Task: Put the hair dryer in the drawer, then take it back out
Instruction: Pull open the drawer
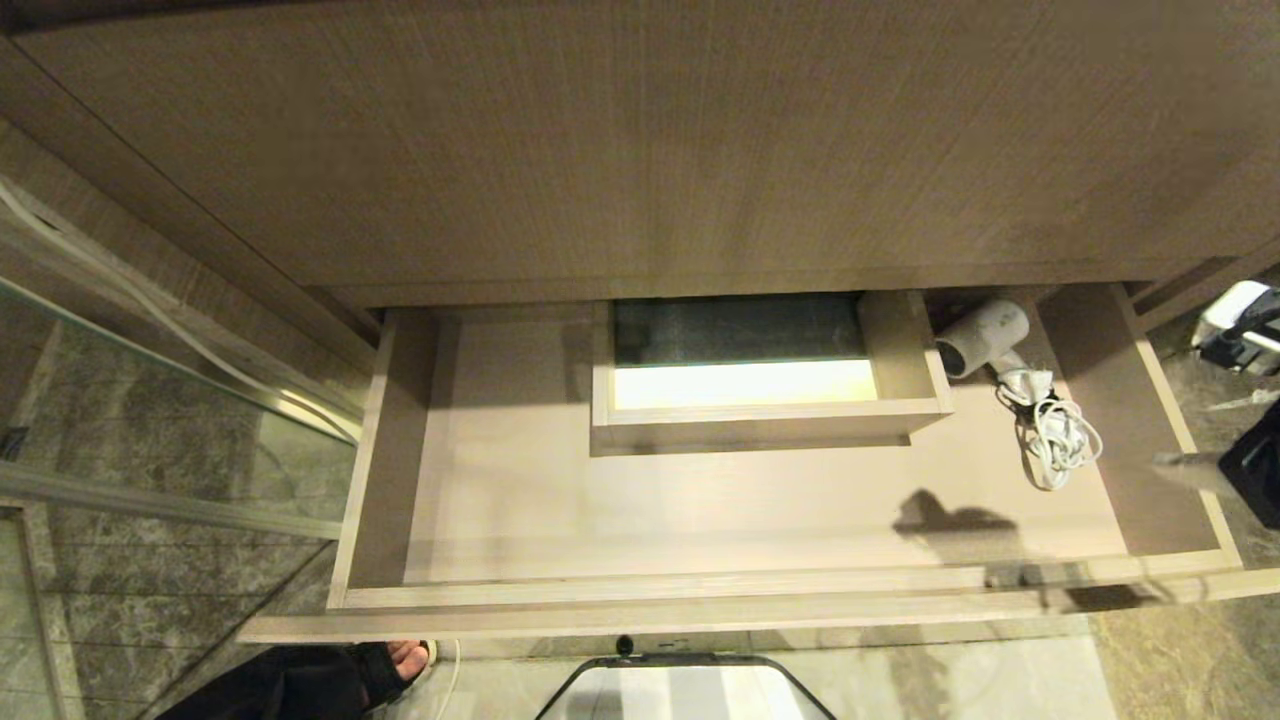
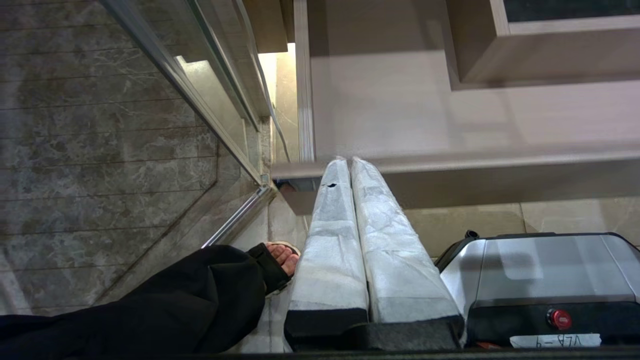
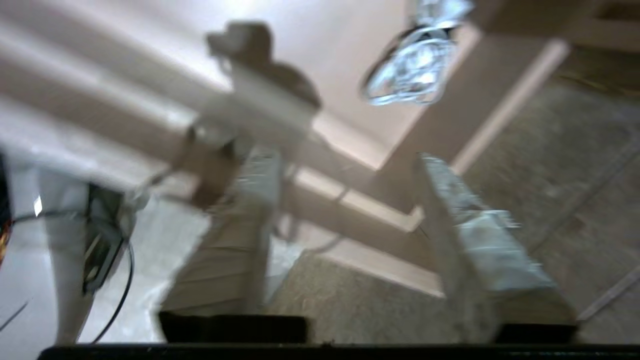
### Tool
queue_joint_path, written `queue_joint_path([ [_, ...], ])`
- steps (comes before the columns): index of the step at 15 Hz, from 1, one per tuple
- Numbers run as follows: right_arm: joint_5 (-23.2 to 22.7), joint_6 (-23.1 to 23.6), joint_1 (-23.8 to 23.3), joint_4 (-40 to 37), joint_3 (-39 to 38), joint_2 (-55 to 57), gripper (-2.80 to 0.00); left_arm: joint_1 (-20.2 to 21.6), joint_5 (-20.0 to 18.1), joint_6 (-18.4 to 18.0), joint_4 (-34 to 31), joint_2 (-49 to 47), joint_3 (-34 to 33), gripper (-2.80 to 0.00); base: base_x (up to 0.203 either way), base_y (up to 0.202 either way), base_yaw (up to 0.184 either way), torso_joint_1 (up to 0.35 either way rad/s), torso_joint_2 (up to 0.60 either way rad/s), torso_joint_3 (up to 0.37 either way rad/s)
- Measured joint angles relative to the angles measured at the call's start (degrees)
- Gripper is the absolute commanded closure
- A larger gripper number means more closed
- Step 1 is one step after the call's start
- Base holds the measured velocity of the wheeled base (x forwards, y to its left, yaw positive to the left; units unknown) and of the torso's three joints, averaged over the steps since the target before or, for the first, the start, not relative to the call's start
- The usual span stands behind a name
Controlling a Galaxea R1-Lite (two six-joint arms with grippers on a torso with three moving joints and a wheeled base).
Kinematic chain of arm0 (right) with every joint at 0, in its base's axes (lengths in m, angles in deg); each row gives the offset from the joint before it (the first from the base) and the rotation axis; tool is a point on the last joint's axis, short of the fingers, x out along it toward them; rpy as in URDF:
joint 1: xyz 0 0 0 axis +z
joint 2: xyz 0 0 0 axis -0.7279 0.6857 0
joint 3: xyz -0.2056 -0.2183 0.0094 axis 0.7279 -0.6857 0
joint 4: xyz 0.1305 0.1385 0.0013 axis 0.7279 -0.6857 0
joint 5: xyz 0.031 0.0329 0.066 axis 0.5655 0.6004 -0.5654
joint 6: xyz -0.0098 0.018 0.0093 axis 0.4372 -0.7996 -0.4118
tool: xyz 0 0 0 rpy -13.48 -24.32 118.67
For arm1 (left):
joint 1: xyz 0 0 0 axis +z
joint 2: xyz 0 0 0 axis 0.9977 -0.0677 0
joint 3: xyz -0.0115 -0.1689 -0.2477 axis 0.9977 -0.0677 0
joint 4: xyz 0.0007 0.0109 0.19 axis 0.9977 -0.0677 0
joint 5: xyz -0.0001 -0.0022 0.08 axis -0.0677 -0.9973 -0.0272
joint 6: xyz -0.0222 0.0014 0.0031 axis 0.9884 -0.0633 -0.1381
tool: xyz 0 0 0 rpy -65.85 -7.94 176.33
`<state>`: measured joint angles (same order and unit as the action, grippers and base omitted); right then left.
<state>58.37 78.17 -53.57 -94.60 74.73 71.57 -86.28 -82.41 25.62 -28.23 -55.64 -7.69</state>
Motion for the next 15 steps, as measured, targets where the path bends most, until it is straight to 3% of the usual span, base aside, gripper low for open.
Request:
queue_joint_path([
  [3, -3.4, -2.9, -4.5, 1.3, 4.7, 3.6, 0.00, 0.0, 0.0, 0.0, 0.0, 0.0, 0.0, 0.00, 0.000, 0.000, 0.000, 0.000, 0.00, 0.000],
  [7, -3.6, -4.0, -9.9, 0.8, 10.5, 12.9, 0.00, 0.0, 0.0, 0.0, 0.0, 0.0, 0.0, 0.00, 0.000, 0.000, 0.000, 0.000, 0.00, 0.000],
  [8, -3.5, -4.1, -11.3, 0.9, 11.6, 15.2, -2.80, 0.0, 0.0, 0.0, 0.0, 0.0, 0.0, 0.00, 0.000, 0.000, 0.000, 0.000, 0.00, 0.000],
  [15, -2.3, -4.2, -14.4, 2.9, 20.5, 33.5, -2.80, 0.0, 0.0, 0.0, 0.0, 0.0, 0.0, 0.00, 0.000, 0.000, 0.000, 0.000, 0.00, 0.000],
])
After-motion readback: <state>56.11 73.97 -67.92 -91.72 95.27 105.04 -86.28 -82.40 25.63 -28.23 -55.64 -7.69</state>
